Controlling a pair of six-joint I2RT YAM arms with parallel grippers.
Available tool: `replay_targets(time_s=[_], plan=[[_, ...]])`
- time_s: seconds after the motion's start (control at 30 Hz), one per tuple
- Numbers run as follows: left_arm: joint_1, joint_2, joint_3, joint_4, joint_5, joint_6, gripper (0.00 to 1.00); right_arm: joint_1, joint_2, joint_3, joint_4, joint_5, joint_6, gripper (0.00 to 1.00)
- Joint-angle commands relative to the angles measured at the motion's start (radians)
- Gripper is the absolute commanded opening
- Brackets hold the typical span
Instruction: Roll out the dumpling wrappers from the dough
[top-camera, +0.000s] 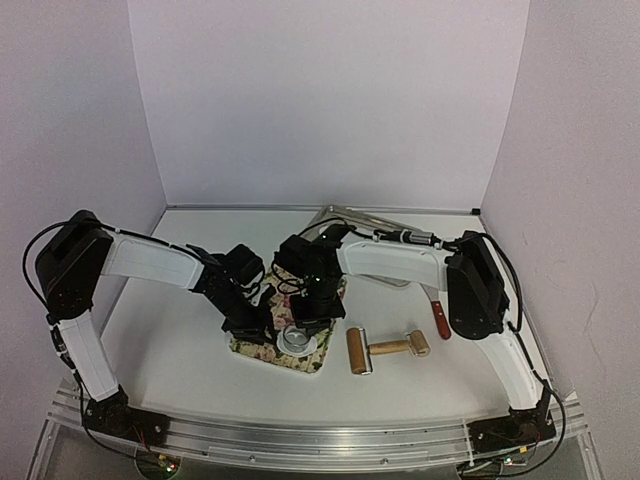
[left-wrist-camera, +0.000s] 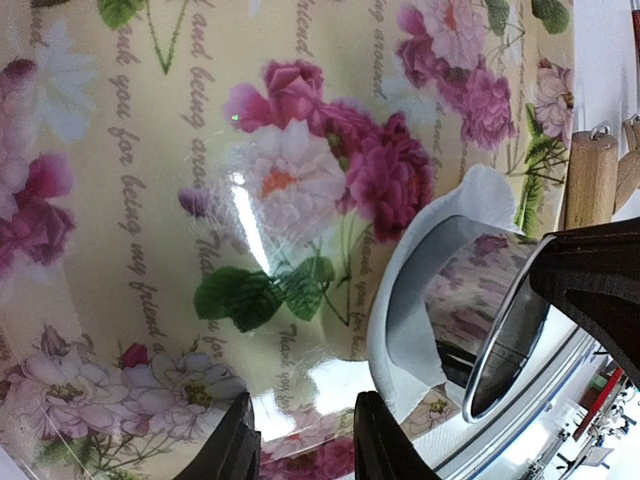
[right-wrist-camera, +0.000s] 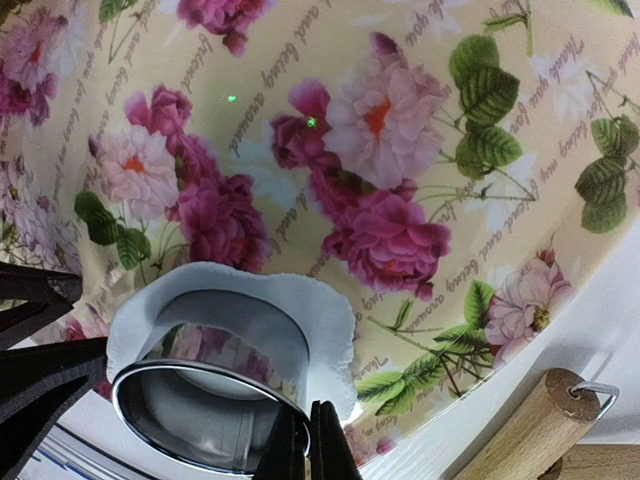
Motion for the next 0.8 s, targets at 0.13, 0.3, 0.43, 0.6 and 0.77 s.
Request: replay_targets(time_s=[0.13, 0.3, 0.43, 0.6, 0.77], plan=[[0.003, -0.033, 0.015, 0.036, 0.010, -0.015, 0.44, 0.000, 0.105, -0.015, -0.076, 0.111, -0.013, 0.00], [0.003, -0.082, 0.010, 0.028, -0.023, -0.052, 0.43, 0.003, 0.111, -0.003, -0.083, 0.113, -0.014, 0.00], [0.003, -0.109, -0.005, 0.054, -0.009, -0.075, 0.43, 0.003, 0.115, 0.006, -0.091, 0.114, -0.013, 0.00], [0.003, -0.065, 0.001, 0.042, 0.016, -0.065, 0.45, 0.005, 0.123, 0.022, -0.097, 0.116, -0.013, 0.00], [0.003, 0.001, 0.024, 0.022, 0.029, -0.055, 0.40, 0.005, 0.131, 0.035, -0.103, 0.116, -0.014, 0.00]])
